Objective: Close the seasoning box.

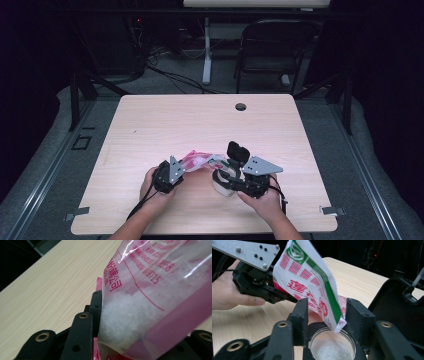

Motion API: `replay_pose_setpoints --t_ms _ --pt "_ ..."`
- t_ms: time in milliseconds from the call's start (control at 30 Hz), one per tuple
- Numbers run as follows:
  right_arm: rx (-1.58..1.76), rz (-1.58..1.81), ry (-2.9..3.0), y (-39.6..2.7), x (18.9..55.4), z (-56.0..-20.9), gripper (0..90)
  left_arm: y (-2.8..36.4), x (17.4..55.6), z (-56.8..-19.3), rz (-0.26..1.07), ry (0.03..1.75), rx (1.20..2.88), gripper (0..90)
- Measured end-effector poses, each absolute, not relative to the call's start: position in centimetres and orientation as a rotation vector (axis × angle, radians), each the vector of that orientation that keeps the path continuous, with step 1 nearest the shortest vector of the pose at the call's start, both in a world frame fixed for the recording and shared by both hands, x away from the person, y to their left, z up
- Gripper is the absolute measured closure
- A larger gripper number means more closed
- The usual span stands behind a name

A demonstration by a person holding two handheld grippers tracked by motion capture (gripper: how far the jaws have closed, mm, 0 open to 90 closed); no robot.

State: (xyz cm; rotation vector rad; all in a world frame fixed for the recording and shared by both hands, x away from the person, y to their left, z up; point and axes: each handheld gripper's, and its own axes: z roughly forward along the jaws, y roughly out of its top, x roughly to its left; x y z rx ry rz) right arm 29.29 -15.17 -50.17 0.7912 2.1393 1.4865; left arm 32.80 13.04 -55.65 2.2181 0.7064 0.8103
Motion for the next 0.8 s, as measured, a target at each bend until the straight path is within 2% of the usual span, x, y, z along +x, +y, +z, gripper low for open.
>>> replay_pose_setpoints --t_ms 300,800 --pt "0.820 1.491 2.137 -15.5 29.6 -50.4 49.3 13.5 33.2 -55.8 0.740 0.755 2.194 70.7" --pt "0.865 1.511 2.113 -16.0 29.8 -50.6 49.5 14.2 33.7 -55.9 0.661 0.813 2.158 70.9"
